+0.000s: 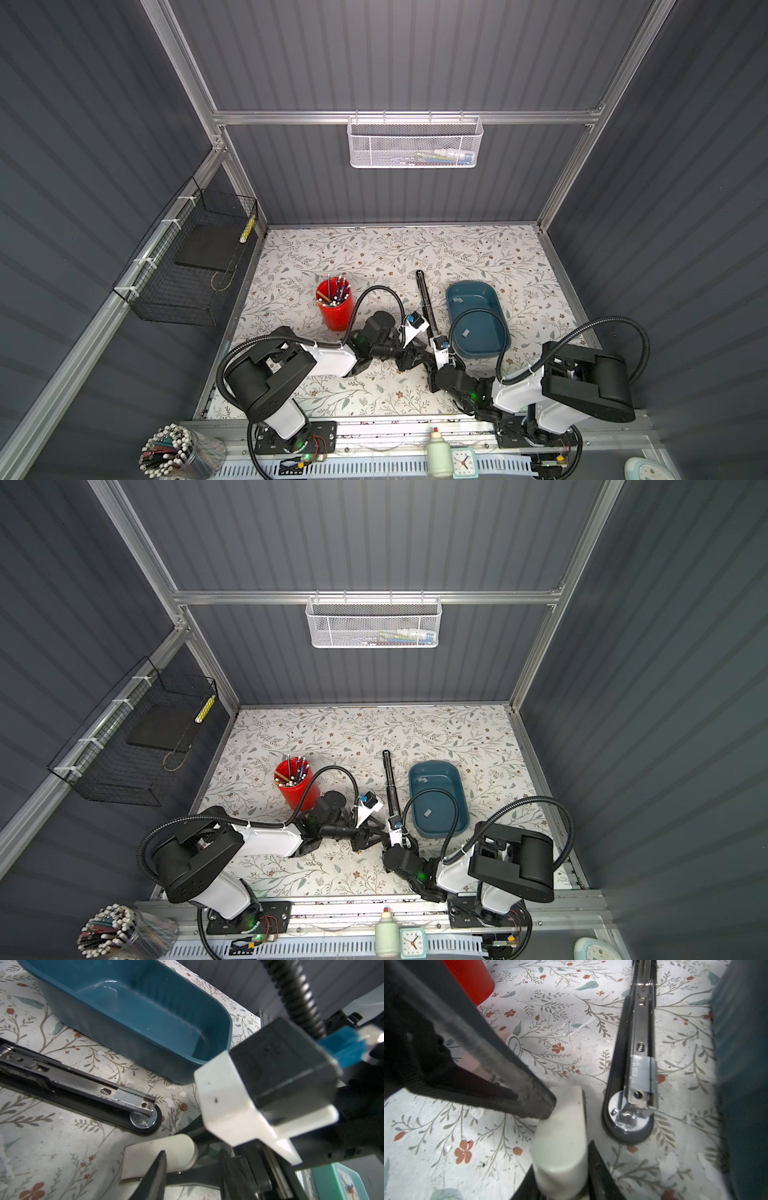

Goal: Load the staples into the stapler

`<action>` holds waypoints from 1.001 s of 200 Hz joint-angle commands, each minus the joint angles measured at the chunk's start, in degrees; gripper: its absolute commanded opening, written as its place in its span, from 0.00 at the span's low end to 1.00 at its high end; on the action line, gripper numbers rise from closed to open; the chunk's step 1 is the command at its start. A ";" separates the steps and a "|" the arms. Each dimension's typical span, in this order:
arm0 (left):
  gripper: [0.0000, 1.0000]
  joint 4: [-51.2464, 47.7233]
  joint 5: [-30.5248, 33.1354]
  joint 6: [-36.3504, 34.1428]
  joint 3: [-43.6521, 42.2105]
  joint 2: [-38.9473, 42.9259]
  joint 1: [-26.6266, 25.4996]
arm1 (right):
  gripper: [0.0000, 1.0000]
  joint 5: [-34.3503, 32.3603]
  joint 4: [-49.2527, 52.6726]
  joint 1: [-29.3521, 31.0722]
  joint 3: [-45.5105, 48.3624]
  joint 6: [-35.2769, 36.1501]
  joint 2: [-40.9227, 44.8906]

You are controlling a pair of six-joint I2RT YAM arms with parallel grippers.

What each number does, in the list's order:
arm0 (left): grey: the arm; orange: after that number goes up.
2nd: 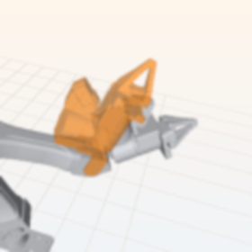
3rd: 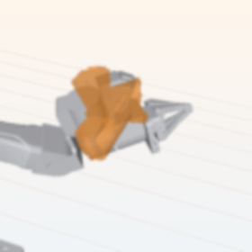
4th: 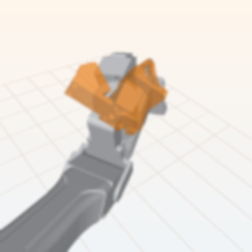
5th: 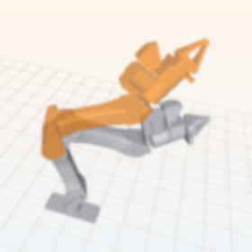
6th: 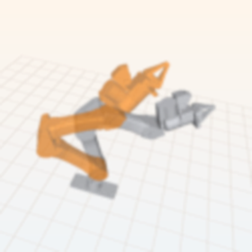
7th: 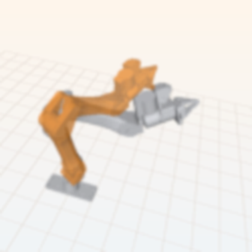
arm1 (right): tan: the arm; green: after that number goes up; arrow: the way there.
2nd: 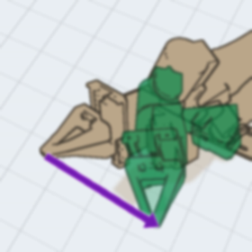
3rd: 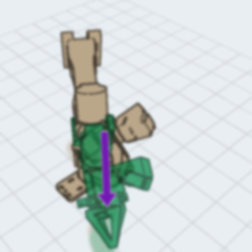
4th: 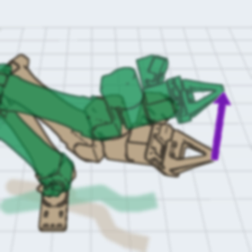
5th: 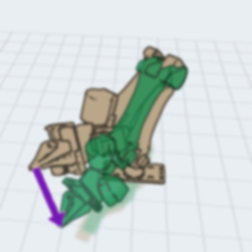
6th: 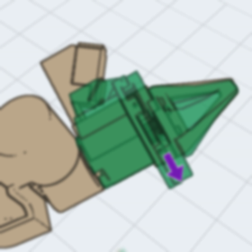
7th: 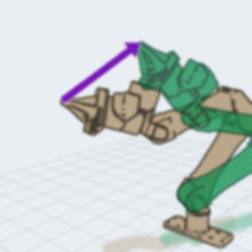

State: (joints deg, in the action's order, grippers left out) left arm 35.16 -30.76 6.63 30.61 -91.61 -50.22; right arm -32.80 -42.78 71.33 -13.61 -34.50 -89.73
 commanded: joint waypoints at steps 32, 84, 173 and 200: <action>0.47 0.99 -1.41 -1.73 -1.28 -1.20 -0.45 | 0.38 2.25 5.00 0.16 1.76 -0.86 0.53; 0.47 -0.18 1.96 -1.27 -0.85 -0.46 -0.47 | 0.49 1.52 12.96 0.25 1.83 0.57 10.35; 0.47 -2.01 2.69 -1.88 0.35 0.55 -0.49 | 0.63 2.10 22.13 0.81 1.90 2.59 23.67; 0.47 -2.41 3.06 -2.22 0.43 0.99 -0.49 | 0.64 1.86 24.06 0.83 2.62 3.19 29.66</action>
State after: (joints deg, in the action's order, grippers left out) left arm 34.52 -28.25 6.09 29.95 -91.85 -50.28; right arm -30.15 -21.76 71.94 -11.75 -32.45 -64.71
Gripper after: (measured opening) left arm 0.468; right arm 0.638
